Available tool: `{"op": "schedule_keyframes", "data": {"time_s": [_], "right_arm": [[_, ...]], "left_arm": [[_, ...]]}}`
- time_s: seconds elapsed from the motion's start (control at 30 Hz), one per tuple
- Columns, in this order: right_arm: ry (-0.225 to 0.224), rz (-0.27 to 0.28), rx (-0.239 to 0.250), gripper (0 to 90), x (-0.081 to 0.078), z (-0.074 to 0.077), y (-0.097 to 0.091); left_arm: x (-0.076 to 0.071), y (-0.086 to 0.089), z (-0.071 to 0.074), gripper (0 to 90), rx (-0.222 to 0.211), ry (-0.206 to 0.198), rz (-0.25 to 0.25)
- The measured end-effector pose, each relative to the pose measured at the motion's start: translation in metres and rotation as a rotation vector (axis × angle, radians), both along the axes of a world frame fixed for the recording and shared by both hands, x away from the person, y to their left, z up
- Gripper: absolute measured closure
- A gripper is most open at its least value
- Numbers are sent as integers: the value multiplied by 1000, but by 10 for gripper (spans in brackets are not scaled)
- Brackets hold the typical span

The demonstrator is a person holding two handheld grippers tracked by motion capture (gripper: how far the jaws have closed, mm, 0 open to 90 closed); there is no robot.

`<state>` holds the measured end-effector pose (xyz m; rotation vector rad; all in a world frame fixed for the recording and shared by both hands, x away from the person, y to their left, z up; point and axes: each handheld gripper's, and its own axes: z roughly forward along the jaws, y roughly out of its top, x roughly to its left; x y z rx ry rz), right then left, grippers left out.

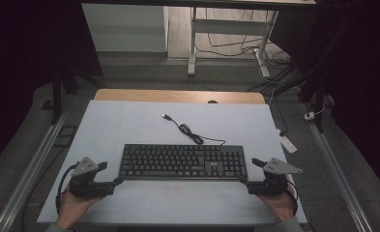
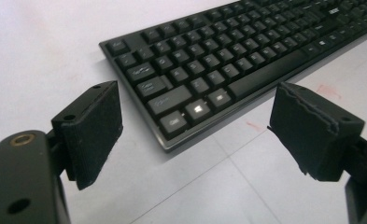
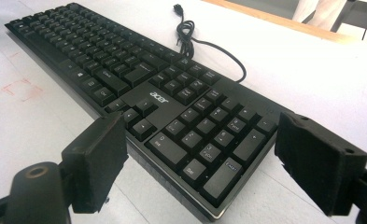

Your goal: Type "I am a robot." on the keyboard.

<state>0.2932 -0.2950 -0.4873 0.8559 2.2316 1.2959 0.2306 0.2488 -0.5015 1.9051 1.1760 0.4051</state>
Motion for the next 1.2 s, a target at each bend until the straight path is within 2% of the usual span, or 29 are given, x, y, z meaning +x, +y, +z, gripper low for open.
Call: {"op": "schedule_keyframes", "data": {"time_s": [0.33, 0.73, 0.83, 1.2], "right_arm": [[27, 5, 5, 192, 3, -4, 0], [31, -7, 10, 205, 6, -5, 2], [32, -7, 9, 210, 6, -2, 5], [23, 24, 1, 234, 10, 9, 24]], "left_arm": [[-1, 1, -1, 178, 10, -5, 3], [0, -3, 2, 195, 18, -11, -12], [4, -8, 5, 203, 33, -5, -31], [23, -15, 19, 240, 88, 14, -46]]}}
